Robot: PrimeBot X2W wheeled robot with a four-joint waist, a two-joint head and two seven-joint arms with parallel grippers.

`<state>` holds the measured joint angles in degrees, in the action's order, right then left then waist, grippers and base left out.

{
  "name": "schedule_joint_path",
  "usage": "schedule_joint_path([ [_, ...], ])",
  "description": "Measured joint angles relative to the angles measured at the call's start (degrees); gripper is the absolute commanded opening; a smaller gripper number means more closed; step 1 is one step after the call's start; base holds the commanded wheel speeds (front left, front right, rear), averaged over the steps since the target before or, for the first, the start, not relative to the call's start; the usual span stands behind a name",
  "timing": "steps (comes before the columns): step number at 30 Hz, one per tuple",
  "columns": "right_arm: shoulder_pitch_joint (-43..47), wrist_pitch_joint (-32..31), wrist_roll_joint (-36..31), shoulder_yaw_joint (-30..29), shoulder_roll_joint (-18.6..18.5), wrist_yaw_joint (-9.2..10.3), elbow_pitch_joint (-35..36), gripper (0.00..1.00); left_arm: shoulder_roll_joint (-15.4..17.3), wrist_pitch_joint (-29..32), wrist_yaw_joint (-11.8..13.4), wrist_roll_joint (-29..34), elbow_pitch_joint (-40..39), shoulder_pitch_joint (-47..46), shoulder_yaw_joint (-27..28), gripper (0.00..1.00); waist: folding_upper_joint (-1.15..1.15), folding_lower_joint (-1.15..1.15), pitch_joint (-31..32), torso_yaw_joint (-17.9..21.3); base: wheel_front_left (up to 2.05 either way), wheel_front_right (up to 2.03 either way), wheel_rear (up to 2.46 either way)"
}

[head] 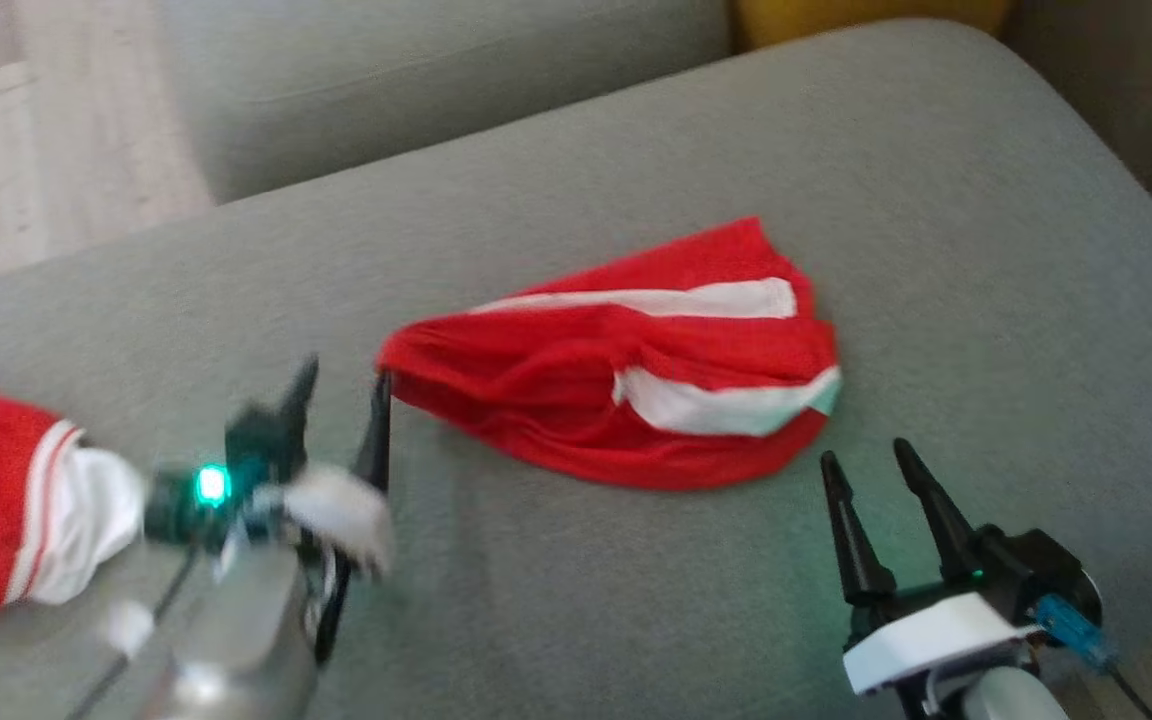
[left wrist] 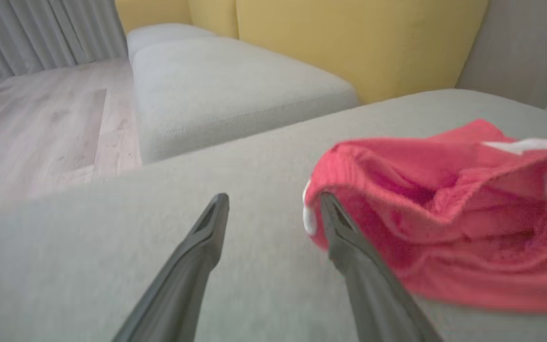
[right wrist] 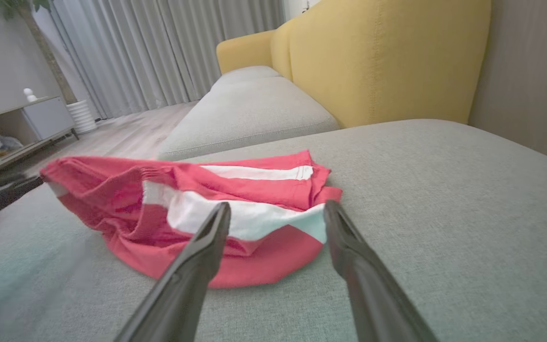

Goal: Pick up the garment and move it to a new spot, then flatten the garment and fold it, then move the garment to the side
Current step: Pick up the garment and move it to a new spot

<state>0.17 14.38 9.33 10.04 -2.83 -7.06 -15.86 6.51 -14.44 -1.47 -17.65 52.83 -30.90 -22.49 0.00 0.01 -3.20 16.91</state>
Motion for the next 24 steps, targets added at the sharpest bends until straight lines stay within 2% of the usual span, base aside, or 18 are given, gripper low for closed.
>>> schedule_joint_path([
  [2, 0.9, 0.0, -0.5, -1.2, 0.1, 0.0, 0.0, 1.0, -0.4, 0.0, 0.4, -0.5, -1.9, 5.1, 1.0, 1.0, 0.0, 0.0, 0.8, -1.8, 0.0, 0.0, 0.0],
  [9, 5.4, 0.0, -2.4, -4.9, 0.1, 0.0, 0.0, 1.0, -2.9, 0.0, 3.5, 0.0, -17.1, 21.5, 5.0, 1.0, 0.0, -0.01, 4.1, -9.3, 0.0, 0.0, 0.0],
  [14, 7.6, 0.0, -2.4, -6.6, 0.2, 0.0, 0.3, 1.0, -3.5, 0.0, 6.3, 2.3, -32.5, 30.8, 8.3, 1.0, 0.0, -0.01, 6.9, -13.9, 0.0, 0.0, 0.0],
  [20, 11.5, 0.0, -2.4, -8.5, 0.3, 0.0, 2.2, 1.0, -3.5, 0.0, 11.2, 8.0, -47.6, 40.8, 9.9, 1.0, 0.0, -0.02, 10.2, -17.6, 0.0, 0.0, 0.0],
  [24, 12.9, 0.0, -3.4, -8.4, 0.3, 0.0, 4.2, 1.0, -3.4, 0.0, 11.5, 10.3, -50.4, 43.9, 9.6, 1.0, 0.0, -0.02, 11.3, -18.4, 0.0, 0.0, 0.0],
])
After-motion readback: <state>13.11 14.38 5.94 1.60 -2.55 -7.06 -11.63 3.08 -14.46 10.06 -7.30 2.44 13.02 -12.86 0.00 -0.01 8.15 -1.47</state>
